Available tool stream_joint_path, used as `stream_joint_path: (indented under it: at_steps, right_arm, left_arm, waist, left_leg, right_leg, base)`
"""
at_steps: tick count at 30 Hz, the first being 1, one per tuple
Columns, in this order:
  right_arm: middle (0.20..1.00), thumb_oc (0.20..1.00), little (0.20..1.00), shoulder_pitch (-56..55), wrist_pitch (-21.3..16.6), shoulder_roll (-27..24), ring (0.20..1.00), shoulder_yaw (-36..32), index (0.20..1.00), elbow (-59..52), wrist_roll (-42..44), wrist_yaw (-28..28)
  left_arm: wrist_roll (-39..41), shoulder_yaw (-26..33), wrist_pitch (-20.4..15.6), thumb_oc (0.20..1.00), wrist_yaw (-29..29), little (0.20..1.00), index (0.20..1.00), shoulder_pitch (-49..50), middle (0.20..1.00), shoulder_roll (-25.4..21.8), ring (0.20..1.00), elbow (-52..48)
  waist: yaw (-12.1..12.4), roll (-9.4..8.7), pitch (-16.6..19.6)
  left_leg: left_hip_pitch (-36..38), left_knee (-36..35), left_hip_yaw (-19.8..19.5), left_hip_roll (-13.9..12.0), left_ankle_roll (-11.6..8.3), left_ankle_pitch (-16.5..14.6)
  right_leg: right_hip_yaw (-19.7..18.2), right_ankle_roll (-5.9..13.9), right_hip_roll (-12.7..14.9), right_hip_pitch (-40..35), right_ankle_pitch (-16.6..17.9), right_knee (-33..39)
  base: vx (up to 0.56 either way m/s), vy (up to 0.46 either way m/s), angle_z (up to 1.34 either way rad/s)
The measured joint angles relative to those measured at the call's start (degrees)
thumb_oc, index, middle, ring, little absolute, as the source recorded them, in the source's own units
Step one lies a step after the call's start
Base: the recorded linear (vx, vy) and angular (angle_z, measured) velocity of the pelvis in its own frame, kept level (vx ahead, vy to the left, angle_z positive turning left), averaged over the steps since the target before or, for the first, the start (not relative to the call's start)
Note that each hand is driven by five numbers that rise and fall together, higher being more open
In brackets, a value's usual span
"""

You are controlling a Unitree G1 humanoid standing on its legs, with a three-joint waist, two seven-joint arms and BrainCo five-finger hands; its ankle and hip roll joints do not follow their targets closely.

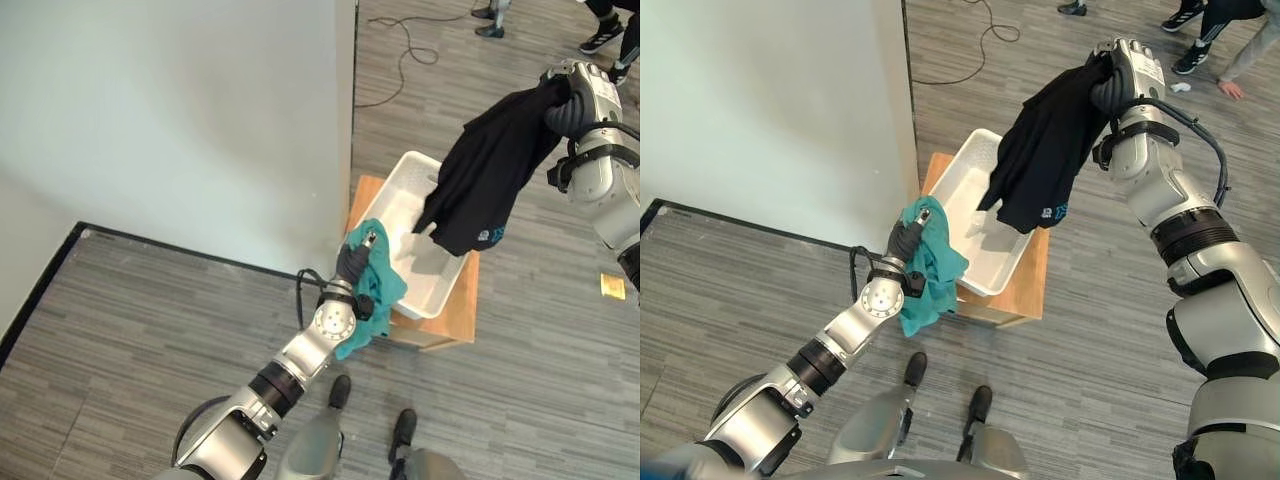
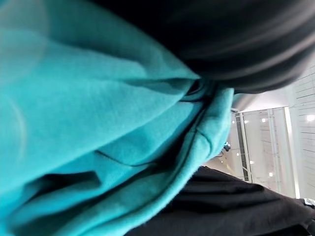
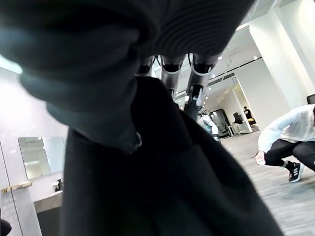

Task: Pick up bed clothes into laundry basket.

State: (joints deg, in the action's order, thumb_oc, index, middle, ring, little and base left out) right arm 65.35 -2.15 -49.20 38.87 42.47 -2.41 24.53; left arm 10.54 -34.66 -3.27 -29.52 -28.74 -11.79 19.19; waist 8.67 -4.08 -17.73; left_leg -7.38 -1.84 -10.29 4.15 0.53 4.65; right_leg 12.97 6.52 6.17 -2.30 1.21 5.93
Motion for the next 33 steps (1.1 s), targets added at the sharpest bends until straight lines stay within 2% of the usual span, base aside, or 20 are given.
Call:
stream_joint_path:
  at_steps: [4,8,10,12,13,14,15,17,21,24,28,29,30,33]
  right_arm:
    - [0.200,0.200,0.200,2.14,0.60,1.71,0.200,1.23,0.200,4.19,0.00,0.04]
    - [0.200,0.200,0.200,2.30,0.68,3.53,0.200,1.84,0.200,8.78,-0.01,0.00]
    - [0.200,0.200,0.200,0.93,0.50,5.72,0.200,1.96,0.200,11.95,0.03,-0.08]
    - [0.200,0.200,0.200,0.01,0.72,7.42,0.200,2.04,0.200,13.92,0.09,-0.30]
    - [0.260,0.260,0.260,-0.30,0.68,8.07,0.260,2.06,0.260,14.46,0.07,-0.46]
    - [0.583,0.583,0.583,-0.39,0.67,8.87,0.583,2.06,0.583,15.19,0.10,-0.76]
    - [1.000,1.000,1.000,-0.60,0.70,9.47,1.000,2.06,1.000,15.47,0.10,-1.24]
    - [1.000,1.000,1.000,-2.92,0.39,10.34,1.000,2.09,1.000,14.05,0.08,-2.54]
    - [1.000,1.000,1.000,-7.89,0.09,9.67,1.000,1.70,1.000,11.46,0.01,-4.18]
    - [1.000,1.000,1.000,-16.01,-1.08,8.76,1.000,-3.92,1.000,8.89,0.06,-4.97]
    - [1.000,1.000,1.000,-25.67,-1.11,7.68,1.000,-12.05,1.000,7.62,0.42,-5.15]
    - [1.000,1.000,1.000,-31.29,-1.53,7.64,1.000,-18.22,1.000,5.99,1.37,-5.40]
    - [1.000,1.000,1.000,-34.14,-1.65,7.78,1.000,-21.05,1.000,5.38,1.69,-5.57]
    - [1.000,1.000,1.000,-40.96,-2.24,7.59,1.000,-23.80,1.000,5.03,3.83,-6.32]
  left_arm:
    - [0.53,-0.42,-0.15,0.200,0.04,0.200,0.200,-0.09,0.200,0.64,0.200,0.01]
    - [0.63,-1.18,-0.49,0.200,0.00,0.200,0.200,-0.13,0.200,0.86,0.200,0.00]
    - [0.66,-2.27,-0.52,0.200,-0.03,0.200,0.200,-0.18,0.200,0.72,0.200,0.03]
    - [0.66,-2.72,-0.55,0.200,-0.04,0.200,0.200,-0.26,0.200,0.68,0.200,0.03]
    - [0.65,-3.16,-0.56,0.200,-0.05,0.200,0.200,-0.33,0.200,0.61,0.200,0.03]
    - [0.65,-3.29,-0.56,0.200,-0.04,0.200,0.200,-0.32,0.200,0.60,0.200,0.03]
    - [0.65,-3.37,-0.55,0.200,-0.04,0.200,0.200,-0.28,0.200,0.59,0.200,0.05]
    - [0.65,-3.19,-0.58,0.200,-0.06,0.200,0.200,-0.34,0.200,0.50,0.200,0.11]
    - [0.49,-2.37,-0.56,0.200,-0.20,0.200,0.200,-0.41,0.200,-0.24,0.200,-0.34]
    - [-0.63,-1.01,-0.37,0.200,-0.17,0.200,0.200,-0.44,0.200,-2.82,0.200,-2.34]
    - [-2.08,1.35,-0.36,0.200,-0.21,0.200,0.200,-0.35,0.200,-5.32,0.200,-7.37]
    - [-2.69,1.09,-0.30,0.200,0.36,0.200,0.200,-0.31,0.200,-6.71,0.200,-10.89]
    - [-2.84,0.90,-0.35,0.200,0.59,0.200,0.200,-0.30,0.200,-7.66,0.200,-13.05]
    - [-5.25,1.63,-0.40,0.200,0.66,0.200,0.200,-1.47,0.200,-9.93,0.200,-17.52]
  waist:
    - [0.55,0.02,0.01]
    - [2.61,-0.14,-0.08]
    - [4.28,-0.85,-0.44]
    - [4.67,-1.45,-0.77]
    - [5.42,-1.85,-1.04]
    - [5.81,-2.16,-1.65]
    - [5.91,-2.39,-1.89]
    - [6.36,-2.94,-2.27]
    - [6.25,-2.84,-2.37]
    - [6.23,-2.66,-2.44]
    - [5.49,-1.34,-2.98]
    - [5.47,-0.33,-2.99]
    - [5.37,0.34,-2.99]
    - [4.48,2.54,-2.91]
  left_leg:
    - [-1.39,0.06,-1.48,0.04,-0.31,0.26]
    - [-4.10,0.10,-3.09,-0.24,-0.94,0.92]
    - [-5.95,0.18,-4.34,-0.69,-1.39,1.29]
    - [-7.14,0.24,-5.63,-0.90,-1.83,1.58]
    - [-7.65,0.21,-5.93,-1.04,-2.03,1.71]
    - [-7.71,0.22,-5.96,-1.15,-2.09,1.75]
    - [-7.75,0.22,-6.17,-1.19,-2.12,1.77]
    - [-7.87,0.19,-6.61,-1.08,-2.24,1.85]
    - [-7.81,0.21,-7.39,-0.50,-2.19,2.12]
    - [-6.94,0.29,-7.37,-0.01,-2.13,2.21]
    - [-5.03,0.11,-7.11,0.45,-2.17,2.16]
    - [-4.20,-0.07,-6.81,0.50,-2.21,2.13]
    - [-3.78,-0.12,-6.65,0.58,-2.17,2.13]
    - [-2.42,-0.51,-5.98,0.59,-2.19,2.11]
  right_leg:
    - [1.73,-0.03,-0.23,0.73,-0.20,-0.04]
    - [3.65,-0.27,-0.88,2.69,-0.35,-0.18]
    - [4.69,-0.32,-1.57,4.15,-0.32,-0.20]
    - [5.75,-0.34,-2.03,4.79,-0.33,-0.20]
    - [5.88,-0.33,-2.23,5.26,-0.34,-0.20]
    - [6.09,-0.33,-2.37,5.30,-0.34,-0.20]
    - [6.20,-0.34,-2.43,5.26,-0.34,-0.20]
    - [6.90,-0.29,-2.45,5.16,-0.37,-0.19]
    - [7.41,-0.27,-2.04,4.77,-0.39,-0.18]
    - [7.36,-0.45,-1.58,3.78,-0.64,-0.18]
    - [7.11,-0.48,-1.06,1.85,-0.82,-0.09]
    - [6.80,-0.49,-0.87,1.25,-0.80,-0.08]
    - [6.70,-0.48,-0.73,0.85,-0.81,-0.09]
    - [5.96,-0.47,-0.45,-0.03,-0.81,-0.01]
  base:
    - [-0.01,-0.012,0.19]
    - [-0.02,-0.021,0.23]
    - [-0.03,-0.039,0.23]
    - [-0.02,-0.036,0.29]
    - [0.00,-0.021,0.17]
    - [0.00,-0.016,0.08]
    - [0.00,-0.016,0.11]
    - [0.01,-0.016,0.13]
    - [0.00,-0.002,0.11]
    - [0.03,0.001,0.05]
    - [0.02,0.005,-0.02]
    - [0.04,0.011,-0.07]
    - [0.02,0.004,-0.10]
    - [0.01,0.002,-0.10]
